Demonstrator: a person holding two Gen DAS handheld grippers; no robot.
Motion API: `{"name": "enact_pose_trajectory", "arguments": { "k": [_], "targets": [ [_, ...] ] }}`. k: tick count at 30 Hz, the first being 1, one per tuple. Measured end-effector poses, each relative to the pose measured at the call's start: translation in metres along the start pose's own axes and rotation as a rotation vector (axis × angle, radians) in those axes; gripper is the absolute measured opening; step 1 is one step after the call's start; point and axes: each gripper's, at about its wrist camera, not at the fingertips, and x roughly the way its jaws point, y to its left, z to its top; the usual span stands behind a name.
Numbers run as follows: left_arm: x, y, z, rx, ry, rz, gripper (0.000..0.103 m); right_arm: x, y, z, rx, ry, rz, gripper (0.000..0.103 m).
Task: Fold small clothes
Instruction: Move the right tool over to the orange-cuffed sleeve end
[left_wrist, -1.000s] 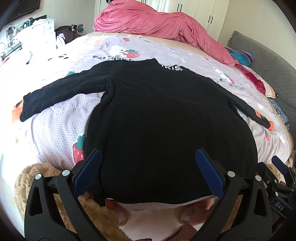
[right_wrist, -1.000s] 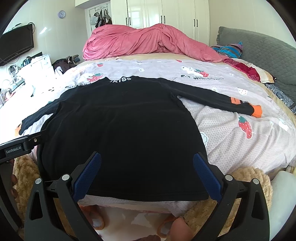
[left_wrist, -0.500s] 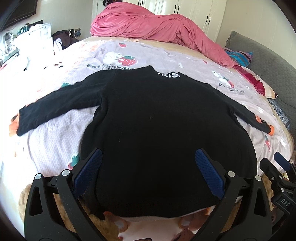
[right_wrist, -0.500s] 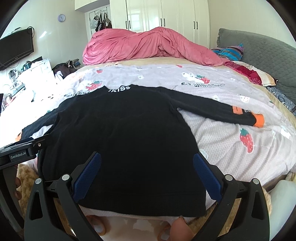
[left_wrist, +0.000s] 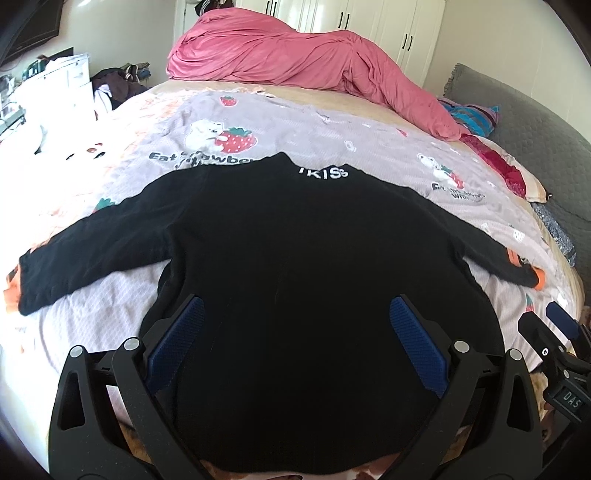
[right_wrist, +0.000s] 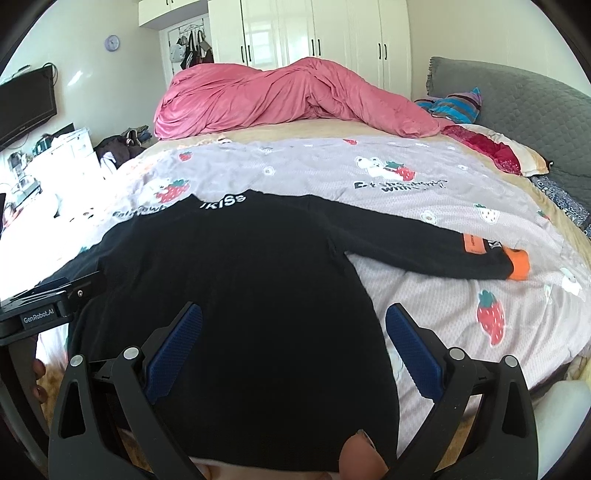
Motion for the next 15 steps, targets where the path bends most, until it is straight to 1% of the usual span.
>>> {"name": "enact_pose_trajectory", "arguments": {
  "k": [7,11,15],
  "targets": [
    [0.015,-0.011,0.027,0.003,-0.001,-0.01,0.095,0.021,-0.007,0.024,0.034,0.006,-0.001,0.099],
    [0.031,-0.014,0.043,-0.029,0.02,-0.026,0.095,0.034,-0.011,0.041,0.055,-0.004,0.001,0.099],
    [0.042,-0.021,0.054,-0.021,0.024,-0.022,0.095,0.044,-0.015,0.057,0.073,-0.012,-0.006,0.099]
  ]
}}
